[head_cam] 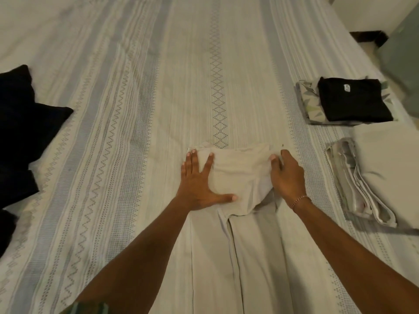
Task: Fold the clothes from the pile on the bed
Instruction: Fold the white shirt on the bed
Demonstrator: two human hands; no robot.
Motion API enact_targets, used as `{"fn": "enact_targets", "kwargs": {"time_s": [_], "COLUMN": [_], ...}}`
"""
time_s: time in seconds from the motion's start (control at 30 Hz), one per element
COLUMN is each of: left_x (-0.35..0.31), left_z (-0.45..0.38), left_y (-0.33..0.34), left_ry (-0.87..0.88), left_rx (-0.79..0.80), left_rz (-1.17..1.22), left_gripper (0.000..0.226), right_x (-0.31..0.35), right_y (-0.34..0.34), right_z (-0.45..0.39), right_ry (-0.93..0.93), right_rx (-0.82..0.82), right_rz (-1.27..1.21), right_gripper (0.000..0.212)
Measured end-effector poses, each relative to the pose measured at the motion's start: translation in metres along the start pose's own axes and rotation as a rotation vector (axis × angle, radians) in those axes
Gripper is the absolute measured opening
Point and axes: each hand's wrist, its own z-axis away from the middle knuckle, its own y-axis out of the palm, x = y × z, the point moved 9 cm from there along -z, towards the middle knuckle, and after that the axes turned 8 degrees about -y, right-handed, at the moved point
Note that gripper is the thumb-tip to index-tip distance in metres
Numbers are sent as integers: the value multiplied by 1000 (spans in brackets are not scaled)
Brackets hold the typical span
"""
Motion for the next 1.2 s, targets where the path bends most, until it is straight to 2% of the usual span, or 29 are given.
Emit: {"fn": "enact_targets", "kwargs": {"time_s": [0.07,0.13,0.17,0.2,0.27,0.3,0.37,0.5,0.67,0.77,0.87,0.97,1.07,1.13,1.17,1.2], "left_x": [-4,-14,-16,-19,-28,-29,-19,-6,26,31,36,37,40,43,40,35], "left_z": [2,12,16,16,21,22,26,42,47,52,49,35,20,15,13,13], "left_y": [-14,-46,-55,-53,-30,-23,-16,-5,-3,-1,-5,-16,-12,-6,-3,-2], "left_ry": [-5,-13,-60,-133,-295,-356,-418,-386,-543,-543,-569,-588,-696,-785,-806,-820], "left_rx": [-60,-230,-235,-111,250,344,395,446,238,244,157,7,-24,37,100,165], "left_rz": [102,327,526,768,1151,1240,1347,1352,1297,1223,1138,1065,1143,1237,1289,1326], "left_gripper": [117,76,57,49,63,75,90,55,17,19,13,33,47,74,79,70], "right_x": [28,55,68,80,97,100,98,76,50,47,41,36,44,57,65,71], "right_y": [7,23,35,46,65,70,80,96,100,104,91,96,107,110,112,114], "right_z": [1,2,2,4,10,14,19,28,45,53,56,60,74,87,94,101], "right_ry": [-95,-152,-170,-184,-210,-206,-171,-163,-246,-313,-235,-233,-421,-552,-614,-677], "right_rx": [17,57,94,141,241,273,334,399,294,229,62,84,130,131,134,134], "right_rz": [68,69,34,-5,-69,-101,-133,-19,252,259,154,167,345,423,449,477], "right_gripper": [22,18,17,19,25,28,32,33,35,42,47,48,53,54,54,53]}}
